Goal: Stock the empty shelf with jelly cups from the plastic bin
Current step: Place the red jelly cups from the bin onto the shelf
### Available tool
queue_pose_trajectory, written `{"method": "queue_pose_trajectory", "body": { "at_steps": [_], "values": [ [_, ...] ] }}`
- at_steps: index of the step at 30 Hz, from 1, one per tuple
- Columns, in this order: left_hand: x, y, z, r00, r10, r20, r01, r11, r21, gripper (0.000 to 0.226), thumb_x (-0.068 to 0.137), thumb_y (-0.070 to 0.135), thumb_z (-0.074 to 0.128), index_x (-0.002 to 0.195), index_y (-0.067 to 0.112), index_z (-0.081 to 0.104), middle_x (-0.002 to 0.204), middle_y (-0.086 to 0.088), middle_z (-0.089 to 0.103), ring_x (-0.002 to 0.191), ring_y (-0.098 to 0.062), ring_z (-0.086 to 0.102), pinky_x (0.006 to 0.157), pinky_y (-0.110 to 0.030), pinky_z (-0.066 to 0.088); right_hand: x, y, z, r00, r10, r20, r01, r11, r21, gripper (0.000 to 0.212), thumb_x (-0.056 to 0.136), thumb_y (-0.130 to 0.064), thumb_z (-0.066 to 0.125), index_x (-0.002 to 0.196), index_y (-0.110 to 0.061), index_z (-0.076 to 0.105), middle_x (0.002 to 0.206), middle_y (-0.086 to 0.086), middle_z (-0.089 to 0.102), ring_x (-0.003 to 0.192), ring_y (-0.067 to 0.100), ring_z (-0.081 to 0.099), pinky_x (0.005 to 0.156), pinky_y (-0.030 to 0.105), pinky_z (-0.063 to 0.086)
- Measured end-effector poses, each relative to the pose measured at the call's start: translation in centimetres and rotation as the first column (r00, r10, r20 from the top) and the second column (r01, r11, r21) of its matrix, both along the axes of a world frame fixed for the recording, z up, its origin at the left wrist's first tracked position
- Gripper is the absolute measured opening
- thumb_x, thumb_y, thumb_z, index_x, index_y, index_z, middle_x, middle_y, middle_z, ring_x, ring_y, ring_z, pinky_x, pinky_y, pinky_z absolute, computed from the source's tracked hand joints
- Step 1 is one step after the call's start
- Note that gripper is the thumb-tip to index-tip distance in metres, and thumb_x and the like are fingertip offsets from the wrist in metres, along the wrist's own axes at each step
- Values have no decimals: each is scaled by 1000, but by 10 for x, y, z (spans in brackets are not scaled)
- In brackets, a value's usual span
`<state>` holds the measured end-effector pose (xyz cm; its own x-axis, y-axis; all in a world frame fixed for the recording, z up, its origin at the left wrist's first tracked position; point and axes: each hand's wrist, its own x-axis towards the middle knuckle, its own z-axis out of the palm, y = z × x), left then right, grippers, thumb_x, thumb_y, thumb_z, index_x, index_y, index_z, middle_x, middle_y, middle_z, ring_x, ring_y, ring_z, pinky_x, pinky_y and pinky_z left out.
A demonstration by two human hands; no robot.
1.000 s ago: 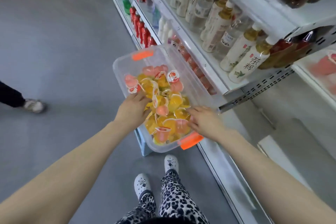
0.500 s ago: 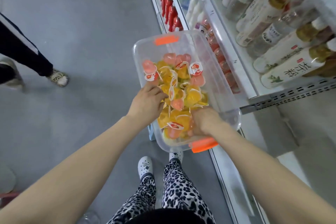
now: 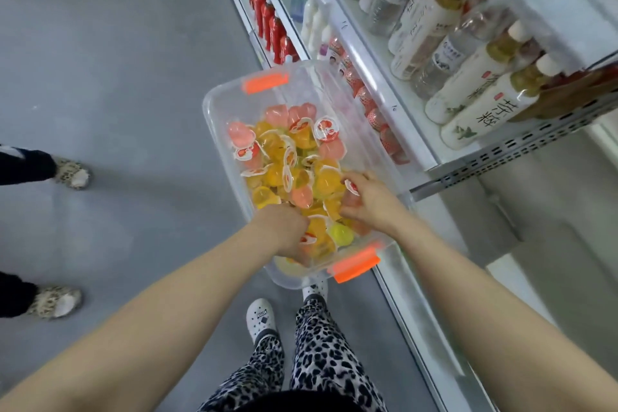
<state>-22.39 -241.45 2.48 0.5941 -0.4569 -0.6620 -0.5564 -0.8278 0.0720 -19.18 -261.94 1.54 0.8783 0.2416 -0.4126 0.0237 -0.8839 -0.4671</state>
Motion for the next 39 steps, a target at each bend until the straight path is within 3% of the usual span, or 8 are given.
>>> {"method": "queue_pose_trajectory", "body": {
  "at_steps": [4, 9, 15, 21, 27, 31, 34, 39],
  "values": [
    [1, -3, -2, 1000, 3, -7, -3, 1000, -12, 52, 77, 62, 66, 104, 17, 64, 99, -2, 66, 92, -24, 62, 64, -32, 46, -5, 1, 7, 996, -94, 4, 94, 996, -9, 60, 86, -29, 62, 142, -21, 42, 132, 10, 45, 120, 27, 51, 103, 32, 39],
    [4, 3, 4, 993, 103, -53, -111, 975, -191, 53, 76, 46, 74, 119, 21, 57, 108, 1, 63, 93, -20, 60, 71, -30, 48, -25, -4, 38, 986, -145, 83, 143, 989, 33, 56, 90, -30, 56, 144, -22, 40, 138, 10, 43, 126, 25, 46, 107, 37, 38],
    [21, 2, 45, 970, 226, 88, -157, 861, -485, 53, 75, 47, 75, 121, 29, 55, 119, 6, 61, 102, -16, 58, 81, -30, 48, -66, -26, 89, 898, -331, 289, 290, 941, 176, 55, 81, -35, 69, 130, -23, 47, 123, 0, 57, 102, 18, 59, 79, 27, 42],
    [27, -43, 121, 966, 218, 137, -41, 656, -754, 45, 77, 41, 75, 117, 26, 60, 113, 5, 62, 101, -13, 57, 80, -26, 40, -111, -71, 159, 766, -478, 430, 411, 878, 244, 45, 75, -43, 74, 112, -31, 51, 104, -10, 61, 91, 9, 60, 79, 31, 49],
    [23, -129, 179, 963, 102, 249, 146, 577, -803, 50, 75, 50, 74, 119, 31, 59, 111, 8, 57, 102, -9, 53, 79, -23, 39, -151, -137, 225, 586, -515, 626, 487, 841, 235, 40, 78, -43, 76, 110, -30, 56, 103, -16, 61, 92, 2, 56, 77, 18, 43],
    [12, -190, 217, 947, 18, 322, 263, 534, -804, 49, 79, 45, 74, 122, 29, 58, 114, 8, 54, 101, -7, 50, 79, -21, 35, -169, -193, 254, 451, -545, 707, 552, 793, 259, 44, 80, -46, 74, 116, -27, 59, 111, -10, 62, 99, 10, 58, 87, 29, 47],
    [10, -236, 239, 928, 4, 372, 321, 498, -806, 53, 78, 47, 74, 125, 30, 57, 116, 9, 54, 105, -7, 51, 83, -20, 36, -176, -239, 271, 370, -602, 708, 612, 731, 302, 45, 79, -49, 72, 115, -27, 59, 109, -12, 62, 99, 10, 58, 86, 27, 44],
    [8, -308, 263, 908, 13, 420, 355, 509, -784, 62, 77, 53, 71, 132, 30, 53, 124, 8, 53, 113, -10, 51, 87, -22, 36, -172, -317, 278, 328, -706, 627, 739, 606, 295, 40, 79, -31, 71, 115, -23, 54, 108, -4, 63, 97, 16, 57, 76, 25, 37]
  ]
}}
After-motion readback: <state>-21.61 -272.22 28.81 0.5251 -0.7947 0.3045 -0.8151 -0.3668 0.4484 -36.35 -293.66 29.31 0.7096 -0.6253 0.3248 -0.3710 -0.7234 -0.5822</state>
